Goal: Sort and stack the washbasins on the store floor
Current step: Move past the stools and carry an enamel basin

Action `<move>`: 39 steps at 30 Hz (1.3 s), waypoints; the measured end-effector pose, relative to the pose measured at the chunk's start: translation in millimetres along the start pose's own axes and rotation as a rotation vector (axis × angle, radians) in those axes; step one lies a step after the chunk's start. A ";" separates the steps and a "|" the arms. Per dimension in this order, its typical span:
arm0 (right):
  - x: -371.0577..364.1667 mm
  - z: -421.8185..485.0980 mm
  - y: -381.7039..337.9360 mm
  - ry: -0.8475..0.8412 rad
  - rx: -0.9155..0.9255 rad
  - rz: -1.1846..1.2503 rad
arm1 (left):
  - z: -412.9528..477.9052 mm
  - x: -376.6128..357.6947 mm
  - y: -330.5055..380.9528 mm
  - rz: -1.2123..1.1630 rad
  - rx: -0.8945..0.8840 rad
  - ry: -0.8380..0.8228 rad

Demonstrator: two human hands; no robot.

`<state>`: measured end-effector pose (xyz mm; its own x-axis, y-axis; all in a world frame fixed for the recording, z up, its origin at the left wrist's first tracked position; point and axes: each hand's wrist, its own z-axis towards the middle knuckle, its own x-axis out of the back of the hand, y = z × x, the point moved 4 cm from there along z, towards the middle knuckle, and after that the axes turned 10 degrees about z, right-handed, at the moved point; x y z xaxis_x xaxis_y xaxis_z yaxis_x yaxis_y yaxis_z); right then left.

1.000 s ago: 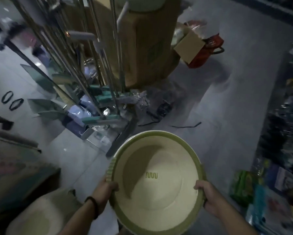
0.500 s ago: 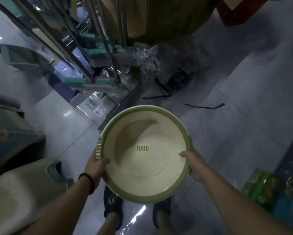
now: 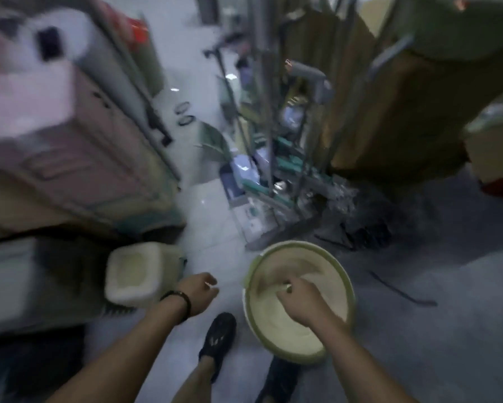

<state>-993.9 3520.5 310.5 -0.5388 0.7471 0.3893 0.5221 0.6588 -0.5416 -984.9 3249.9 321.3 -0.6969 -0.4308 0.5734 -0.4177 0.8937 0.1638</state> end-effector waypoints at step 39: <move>-773.5 -442.1 -463.9 -0.901 1.165 -1.284 | -549.2 -98.6 -730.4 -0.935 0.942 0.562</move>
<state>-527.1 2676.2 590.0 -0.5042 -0.5549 0.6617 -0.8081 0.0331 -0.5880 -290.9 2708.5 586.1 0.2673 -0.4974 0.8253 -0.9616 -0.1927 0.1953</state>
